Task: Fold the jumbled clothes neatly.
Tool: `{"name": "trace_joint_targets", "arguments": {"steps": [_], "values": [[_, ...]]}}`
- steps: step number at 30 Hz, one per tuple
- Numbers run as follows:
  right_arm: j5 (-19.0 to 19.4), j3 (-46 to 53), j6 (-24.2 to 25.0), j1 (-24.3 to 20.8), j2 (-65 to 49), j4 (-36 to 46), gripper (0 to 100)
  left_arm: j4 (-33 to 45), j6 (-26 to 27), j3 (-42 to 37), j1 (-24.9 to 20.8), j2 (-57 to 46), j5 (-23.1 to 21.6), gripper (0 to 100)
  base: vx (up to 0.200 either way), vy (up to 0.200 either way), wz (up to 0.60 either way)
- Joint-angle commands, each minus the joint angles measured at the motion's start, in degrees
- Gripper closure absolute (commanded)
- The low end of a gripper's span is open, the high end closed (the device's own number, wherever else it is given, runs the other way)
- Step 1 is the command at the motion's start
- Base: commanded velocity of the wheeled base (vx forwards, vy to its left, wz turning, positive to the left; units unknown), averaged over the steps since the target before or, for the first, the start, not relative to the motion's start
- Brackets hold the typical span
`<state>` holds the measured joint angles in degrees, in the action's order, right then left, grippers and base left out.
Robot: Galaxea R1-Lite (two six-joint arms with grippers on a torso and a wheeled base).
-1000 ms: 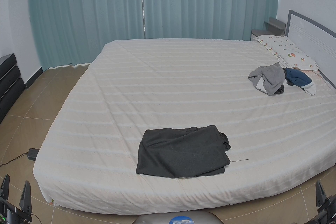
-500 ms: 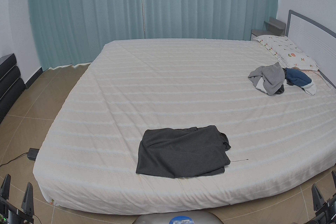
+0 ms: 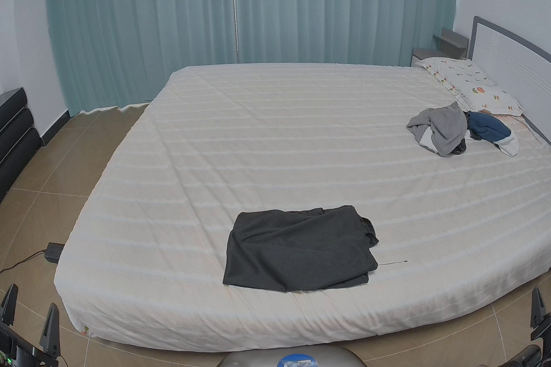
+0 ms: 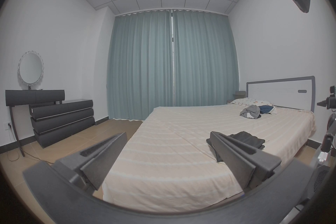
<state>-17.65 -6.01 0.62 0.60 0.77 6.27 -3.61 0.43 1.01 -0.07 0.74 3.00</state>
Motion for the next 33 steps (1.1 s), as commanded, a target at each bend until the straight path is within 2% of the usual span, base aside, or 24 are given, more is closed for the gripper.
{"name": "trace_joint_targets", "arguments": {"steps": [1, 3, 5, 6, 9, 12, 13, 15, 17, 18, 20, 22, 23, 26, 27, 30, 32, 33], "values": [[0.78, 1.97, -0.27, -0.07, -0.68, -0.47, 0, 0.0, -0.25, -1.01, -0.01, -0.74, -0.1, 0, 0.0, 0.0, 0.0], [5.0, 3.11, 0.43, -0.07, -0.68, -2.93, 0, 0.0, -2.01, -1.01, -0.01, -0.74, -1.86, 0, 0.0, 0.0, 0.0], [12.99, 3.64, 1.93, -0.07, -0.59, -3.89, 0, -0.08, -2.1, -1.01, -0.01, -0.74, -4.49, 0, 0.0, 0.0, 0.0], [15.63, 3.9, 1.66, -0.07, -0.59, -4.16, 0, 0.0, -2.1, -1.01, -0.01, -0.74, -5.11, 0, 0.0, 0.0, 0.0], [19.94, 5.83, -0.97, -0.16, -0.59, -5.21, 0, 0.0, -1.66, -1.01, -0.01, -0.74, -6.95, 0, 0.0, 0.0, 0.0], [19.94, 6.01, -0.97, -0.25, -0.68, -6.62, 0, 0.0, -1.39, -0.92, -0.01, -0.74, -9.5, 0, 0.0, 0.0, 0.0], [19.85, 6.01, 0.35, -0.25, -0.68, -6.62, 0, 0.09, -1.13, -0.84, -0.01, -0.74, -13.28, 0, 0.0, 0.0, 0.0], [19.85, 6.01, 0.08, -0.16, -0.68, -6.62, 0, 0.36, 0.28, -0.84, -0.01, -0.74, -16.18, 0, 0.0, 0.0, 0.0], [19.76, 6.01, 0.26, -0.16, -0.68, -6.62, 0, 0.53, 0.01, -0.75, -0.01, -0.74, -17.33, 0, 0.0, 0.0, 0.0], [19.32, 6.01, 0.35, -0.16, -0.68, -6.62, 0, 0.8, -2.27, -0.57, -0.01, -0.74, -16.89, 0, 0.0, 0.0, 0.0], [19.23, 6.01, -0.18, -0.16, -0.68, -6.53, 0, 0.09, -5.96, -0.84, 0.07, -0.74, -12.93, 0, 0.0, 0.0, 0.0], [19.23, 6.01, -0.01, -0.16, -0.68, -6.53, 0, 1.06, -4.29, -1.01, 0.07, -0.74, 0.52, 0, 0.0, 0.0, 0.0], [19.23, 6.01, -0.09, -0.16, -0.68, -6.53, 0, 1.41, -3.85, -1.01, 0.07, -0.74, 3.59, 0, 0.0, 0.0, 0.0], [19.15, 6.01, -0.53, -0.16, -0.68, -6.53, 0, 3.08, -3.5, -1.01, 0.07, -0.74, -3.7, 0, 0.0, 0.0, 0.0], [19.23, 6.01, -0.71, -0.16, -0.68, -6.53, 0, 3.96, -1.39, -0.84, 0.07, -0.74, -5.72, 0, 0.0, 0.0, 0.0], [19.32, 6.01, -0.97, -0.16, -0.68, -6.53, 0, 3.96, 1.24, -0.84, -0.01, -0.74, -7.66, 0, 0.0, 0.0, 0.0], [19.32, 6.01, -0.8, -0.16, -0.68, -6.53, 0, 4.14, 0.36, -0.84, 0.07, -0.74, -7.22, 0, 0.0, 0.0, 0.0], [19.41, 6.01, -0.8, -0.16, -0.68, -6.53, 0, 3.96, -1.75, -0.84, 0.07, -0.74, -6.43, 0, 0.0, 0.0, 0.0]]}}
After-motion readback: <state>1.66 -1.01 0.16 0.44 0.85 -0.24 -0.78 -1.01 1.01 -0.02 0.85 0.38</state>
